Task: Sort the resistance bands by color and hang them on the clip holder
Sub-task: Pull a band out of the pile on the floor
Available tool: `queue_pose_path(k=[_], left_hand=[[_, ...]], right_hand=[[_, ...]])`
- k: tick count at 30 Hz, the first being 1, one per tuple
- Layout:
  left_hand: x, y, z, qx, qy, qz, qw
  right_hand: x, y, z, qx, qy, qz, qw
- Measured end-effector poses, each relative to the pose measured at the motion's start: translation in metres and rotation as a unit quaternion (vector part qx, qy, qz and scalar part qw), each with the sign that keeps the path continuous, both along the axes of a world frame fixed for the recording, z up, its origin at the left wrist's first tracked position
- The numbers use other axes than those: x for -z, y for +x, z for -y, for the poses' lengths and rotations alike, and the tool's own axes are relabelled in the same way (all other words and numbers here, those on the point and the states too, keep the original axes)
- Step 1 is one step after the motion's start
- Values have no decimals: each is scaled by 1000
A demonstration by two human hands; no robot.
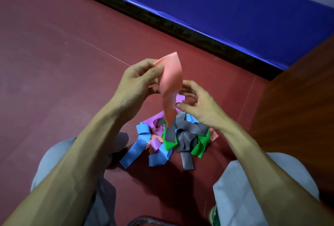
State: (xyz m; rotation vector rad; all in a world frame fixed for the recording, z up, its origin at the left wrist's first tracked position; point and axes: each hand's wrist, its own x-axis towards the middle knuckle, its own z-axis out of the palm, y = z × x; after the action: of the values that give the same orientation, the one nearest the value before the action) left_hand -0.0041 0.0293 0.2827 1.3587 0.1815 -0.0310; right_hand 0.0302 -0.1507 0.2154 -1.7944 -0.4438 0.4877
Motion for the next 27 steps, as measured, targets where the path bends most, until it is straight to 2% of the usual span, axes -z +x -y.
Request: queue_pose_path(k=[5, 10, 13, 16, 22, 25, 27], left_hand=[[6, -1, 1, 55, 72, 23, 996], [5, 1, 0, 4, 55, 38, 998], [5, 4, 1, -53, 16, 34, 998], [6, 7, -1, -118, -34, 5, 992], [14, 11, -11, -235, -153, -85, 956], [23, 12, -6, -223, -216, -154, 938], [30, 11, 1, -177, -215, -192, 941]], right_hand=[[-3, 2, -7, -24, -50, 41, 998], [4, 6, -3, -26, -103, 41, 993], [4, 5, -2, -7, -98, 46, 994], [1, 5, 0, 1, -59, 6, 998], [-11, 4, 1, 38, 18, -43, 998], [-16, 4, -1, 77, 37, -47, 995], [-14, 6, -2, 135, 33, -33, 990]])
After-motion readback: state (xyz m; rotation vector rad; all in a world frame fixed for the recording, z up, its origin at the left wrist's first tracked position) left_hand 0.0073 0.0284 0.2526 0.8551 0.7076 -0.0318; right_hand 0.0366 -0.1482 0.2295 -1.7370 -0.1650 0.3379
